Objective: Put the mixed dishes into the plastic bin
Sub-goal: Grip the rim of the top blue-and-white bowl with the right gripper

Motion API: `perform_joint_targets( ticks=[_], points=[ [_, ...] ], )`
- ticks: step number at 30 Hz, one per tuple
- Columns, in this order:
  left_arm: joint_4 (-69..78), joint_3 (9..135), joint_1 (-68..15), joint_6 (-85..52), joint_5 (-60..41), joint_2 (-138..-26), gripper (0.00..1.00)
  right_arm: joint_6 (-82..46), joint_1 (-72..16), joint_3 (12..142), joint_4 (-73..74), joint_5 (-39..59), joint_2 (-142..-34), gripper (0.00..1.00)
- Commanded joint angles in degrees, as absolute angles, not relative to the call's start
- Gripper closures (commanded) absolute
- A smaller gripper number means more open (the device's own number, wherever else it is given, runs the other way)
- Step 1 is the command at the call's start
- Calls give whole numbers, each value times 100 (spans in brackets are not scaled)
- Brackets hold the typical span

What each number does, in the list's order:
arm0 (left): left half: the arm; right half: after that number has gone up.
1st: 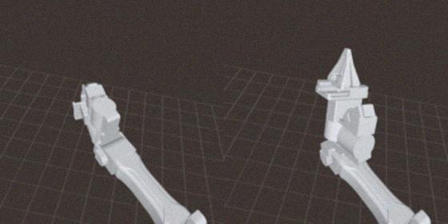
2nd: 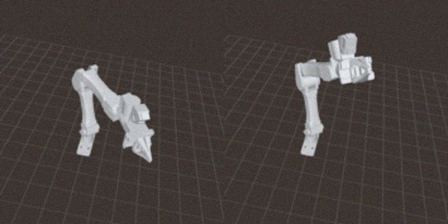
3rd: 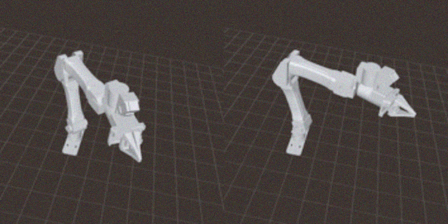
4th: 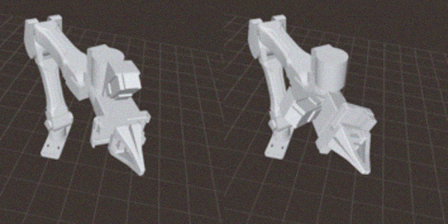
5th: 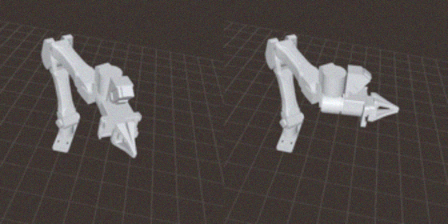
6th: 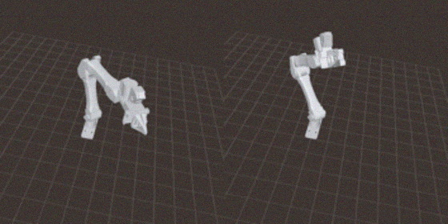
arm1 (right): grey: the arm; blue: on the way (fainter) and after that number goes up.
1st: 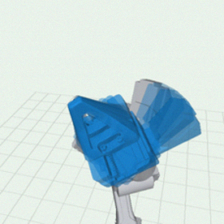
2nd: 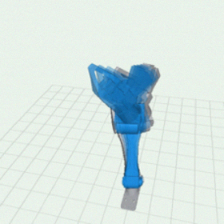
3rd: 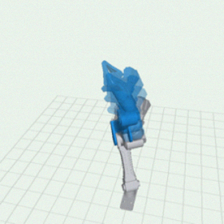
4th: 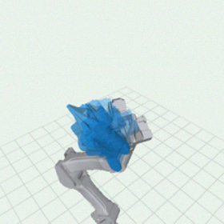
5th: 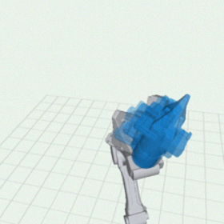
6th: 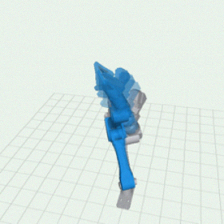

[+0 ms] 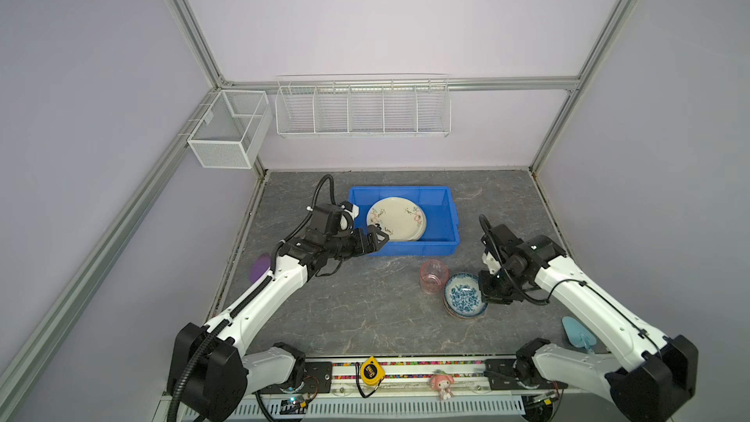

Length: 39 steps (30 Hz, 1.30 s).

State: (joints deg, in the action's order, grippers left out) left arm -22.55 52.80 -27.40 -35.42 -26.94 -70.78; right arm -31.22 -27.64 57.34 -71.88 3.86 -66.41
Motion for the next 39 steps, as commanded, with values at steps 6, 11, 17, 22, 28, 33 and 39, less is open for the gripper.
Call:
perform_joint_targets(
  ticks=[6, 11, 17, 22, 28, 33, 39],
  points=[
    [-2203, 5404, -2769, -3463, -2741, -7107, 2, -3015, -2804, 5836, -7231, 299, -6766, 83],
    [-2220, 5396, -2769, -3462, -2725, -7093, 2, -2980, -2805, 5827, -7172, 277, -6854, 75],
    [-2212, 5404, -2769, -3479, -2720, -7095, 2, -2958, -2804, 5810, -7102, 280, -6908, 79],
    [-2204, 5396, -2769, -3480, -2724, -7123, 2, -2962, -2803, 5801, -7081, 296, -6882, 86],
    [-2213, 5388, -2769, -3480, -2715, -7101, 2, -2962, -2804, 5851, -7173, 228, -6821, 93],
    [-2215, 5375, -2769, -3489, -2716, -7076, 2, -2988, -2802, 5973, -7188, 265, -6811, 93],
    [-2248, 5361, -2769, -3481, -2706, -7039, 2, -2996, -2733, 6095, -7135, 423, -6802, 93]
  ],
)
